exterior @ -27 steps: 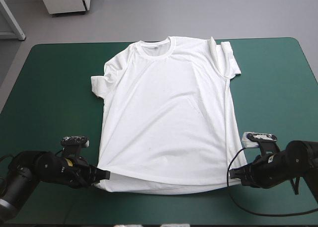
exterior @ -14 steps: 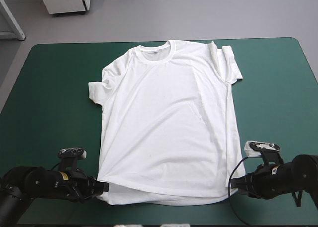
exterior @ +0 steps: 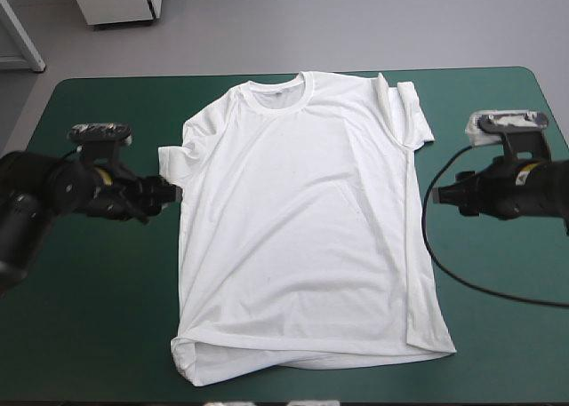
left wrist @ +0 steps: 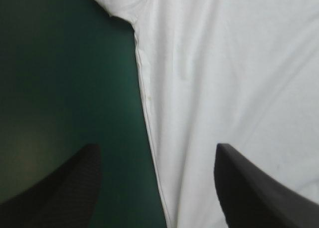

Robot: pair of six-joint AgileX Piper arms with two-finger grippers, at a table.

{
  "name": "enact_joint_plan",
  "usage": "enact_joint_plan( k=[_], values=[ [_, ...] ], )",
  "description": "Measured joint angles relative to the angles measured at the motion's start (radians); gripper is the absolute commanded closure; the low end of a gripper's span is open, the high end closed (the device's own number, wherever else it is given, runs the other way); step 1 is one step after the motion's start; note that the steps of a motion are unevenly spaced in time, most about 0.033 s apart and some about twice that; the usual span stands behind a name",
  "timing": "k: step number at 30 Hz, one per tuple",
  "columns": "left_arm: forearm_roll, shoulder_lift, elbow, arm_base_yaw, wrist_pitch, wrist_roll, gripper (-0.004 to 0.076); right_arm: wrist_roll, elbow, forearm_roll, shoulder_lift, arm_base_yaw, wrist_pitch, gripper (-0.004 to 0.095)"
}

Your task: Fold the cloth

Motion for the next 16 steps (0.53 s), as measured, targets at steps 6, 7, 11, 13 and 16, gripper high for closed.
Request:
enact_joint_plan(
  k=[6,7,11,13,16],
  values=[
    [0.026,0.274,-0.153,0.000,0.012,0.023,0.0262,0.001,-0.142,0.008,0.190,0.000,-0.001,0.0442],
    [0.027,0.316,-0.168,0.000,0.016,0.023,0.0262,0.001,-0.154,0.017,0.217,0.000,-0.001,0.0442],
    [0.029,0.446,-0.195,0.000,0.020,0.022,0.0262,0.001,-0.194,0.048,0.294,0.000,-0.001,0.0463],
    [0.029,0.496,-0.199,0.000,0.018,0.013,0.0262,0.001,-0.201,0.049,0.312,0.000,-0.001,0.0466],
    [0.031,0.556,-0.202,0.000,0.011,0.006,0.0264,0.001,-0.202,0.051,0.332,0.000,-0.001,0.0465]
  ],
)
